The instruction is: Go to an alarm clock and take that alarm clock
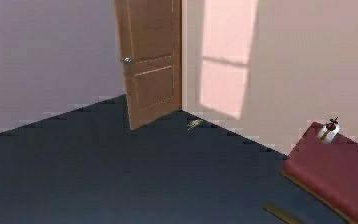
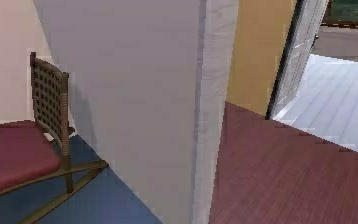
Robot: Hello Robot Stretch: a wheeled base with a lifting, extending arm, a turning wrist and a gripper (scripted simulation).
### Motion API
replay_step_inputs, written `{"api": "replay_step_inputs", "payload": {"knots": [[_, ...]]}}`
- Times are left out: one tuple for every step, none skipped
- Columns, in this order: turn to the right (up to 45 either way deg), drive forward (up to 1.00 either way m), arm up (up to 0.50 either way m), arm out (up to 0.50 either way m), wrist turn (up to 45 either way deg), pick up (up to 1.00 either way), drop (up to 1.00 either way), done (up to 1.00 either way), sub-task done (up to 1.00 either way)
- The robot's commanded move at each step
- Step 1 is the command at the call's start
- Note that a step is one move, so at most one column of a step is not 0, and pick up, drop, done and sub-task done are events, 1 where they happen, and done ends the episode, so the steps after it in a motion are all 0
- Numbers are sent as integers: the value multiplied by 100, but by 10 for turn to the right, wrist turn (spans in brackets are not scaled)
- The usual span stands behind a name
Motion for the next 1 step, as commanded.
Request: {"api": "replay_step_inputs", "payload": {"knots": [[0, 20, 0, 0, 0, 0, 0, 0, 0]]}}
